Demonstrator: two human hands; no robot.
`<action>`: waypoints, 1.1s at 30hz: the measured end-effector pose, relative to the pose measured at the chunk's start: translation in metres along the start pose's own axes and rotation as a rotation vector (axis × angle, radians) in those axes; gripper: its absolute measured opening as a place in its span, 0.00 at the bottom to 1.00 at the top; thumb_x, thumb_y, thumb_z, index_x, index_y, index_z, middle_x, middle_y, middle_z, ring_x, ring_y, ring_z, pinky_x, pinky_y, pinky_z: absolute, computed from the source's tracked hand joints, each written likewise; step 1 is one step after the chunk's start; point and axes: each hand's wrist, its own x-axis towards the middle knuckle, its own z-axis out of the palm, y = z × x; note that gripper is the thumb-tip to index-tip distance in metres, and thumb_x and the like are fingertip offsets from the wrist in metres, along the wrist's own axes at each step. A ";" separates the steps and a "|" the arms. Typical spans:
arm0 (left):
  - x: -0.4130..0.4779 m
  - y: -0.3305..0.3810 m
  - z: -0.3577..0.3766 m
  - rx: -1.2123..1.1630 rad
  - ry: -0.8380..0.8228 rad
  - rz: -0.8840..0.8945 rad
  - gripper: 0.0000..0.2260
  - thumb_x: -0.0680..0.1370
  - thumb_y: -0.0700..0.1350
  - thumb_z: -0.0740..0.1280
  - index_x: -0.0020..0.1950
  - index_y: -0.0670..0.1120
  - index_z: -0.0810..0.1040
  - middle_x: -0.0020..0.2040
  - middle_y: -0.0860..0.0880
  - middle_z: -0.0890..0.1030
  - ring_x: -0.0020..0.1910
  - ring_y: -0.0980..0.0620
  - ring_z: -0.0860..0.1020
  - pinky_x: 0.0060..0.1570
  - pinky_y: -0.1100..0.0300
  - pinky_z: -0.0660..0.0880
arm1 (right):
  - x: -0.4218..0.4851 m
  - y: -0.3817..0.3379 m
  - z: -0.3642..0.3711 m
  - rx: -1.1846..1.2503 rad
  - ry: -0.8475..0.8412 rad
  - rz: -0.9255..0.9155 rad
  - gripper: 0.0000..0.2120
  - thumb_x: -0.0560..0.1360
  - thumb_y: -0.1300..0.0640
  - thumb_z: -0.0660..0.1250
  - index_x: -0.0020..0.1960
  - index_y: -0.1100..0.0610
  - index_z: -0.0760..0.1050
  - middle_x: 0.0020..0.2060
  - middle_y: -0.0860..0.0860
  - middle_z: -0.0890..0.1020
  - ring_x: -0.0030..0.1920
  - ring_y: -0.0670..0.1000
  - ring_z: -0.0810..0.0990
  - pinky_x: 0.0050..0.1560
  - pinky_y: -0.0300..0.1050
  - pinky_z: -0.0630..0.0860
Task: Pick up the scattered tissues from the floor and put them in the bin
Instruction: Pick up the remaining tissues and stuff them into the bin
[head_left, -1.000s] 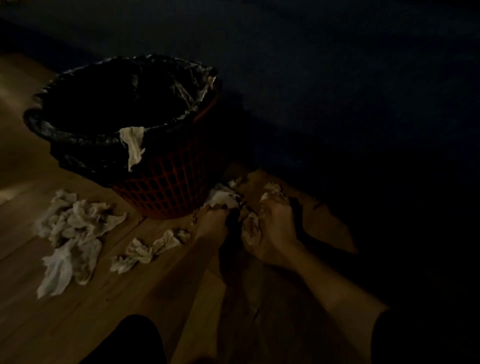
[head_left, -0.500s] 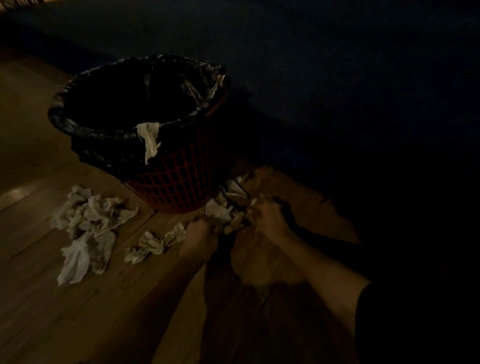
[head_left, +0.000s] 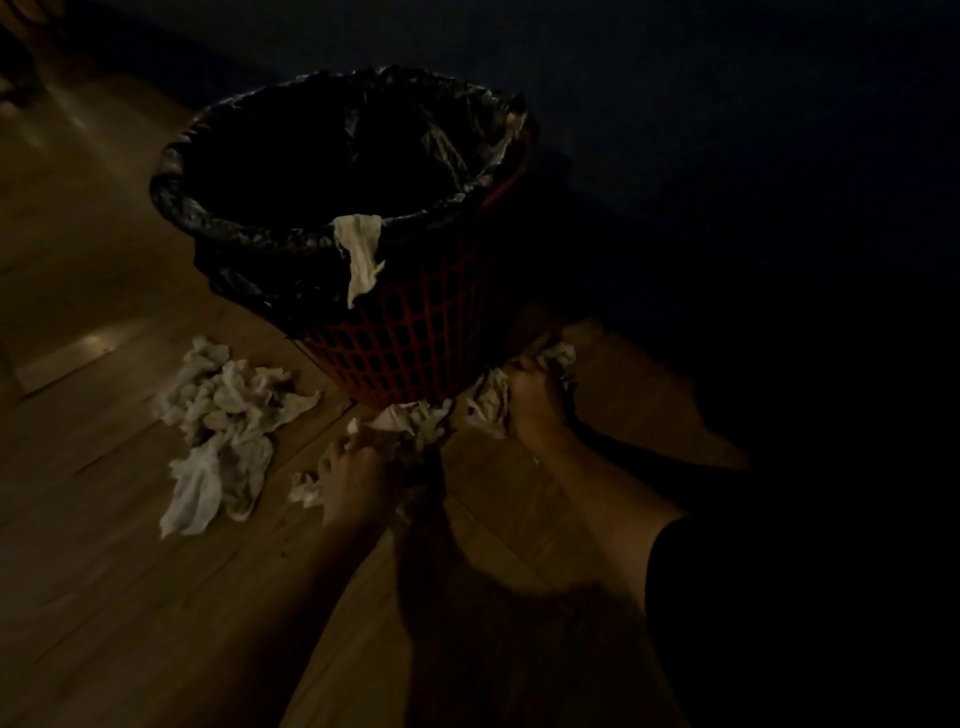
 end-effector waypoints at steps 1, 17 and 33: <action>-0.002 0.000 0.004 0.002 -0.009 -0.022 0.16 0.73 0.47 0.68 0.61 0.53 0.76 0.66 0.44 0.71 0.65 0.40 0.67 0.63 0.44 0.68 | -0.008 0.001 -0.001 0.005 0.016 -0.057 0.10 0.73 0.61 0.66 0.52 0.65 0.78 0.54 0.63 0.79 0.58 0.63 0.73 0.59 0.54 0.74; -0.034 0.002 -0.016 -0.158 -0.035 -0.032 0.07 0.75 0.39 0.64 0.47 0.41 0.82 0.46 0.41 0.83 0.41 0.46 0.80 0.35 0.54 0.77 | -0.070 -0.037 -0.006 0.105 -0.020 -0.201 0.09 0.70 0.70 0.63 0.45 0.65 0.81 0.46 0.63 0.83 0.49 0.62 0.79 0.47 0.54 0.79; -0.057 -0.020 -0.099 -0.143 0.312 0.326 0.06 0.71 0.30 0.67 0.43 0.38 0.82 0.44 0.40 0.82 0.42 0.40 0.79 0.39 0.50 0.77 | -0.057 -0.093 -0.168 0.615 0.222 0.027 0.12 0.72 0.70 0.63 0.45 0.59 0.83 0.42 0.49 0.83 0.47 0.46 0.79 0.52 0.36 0.76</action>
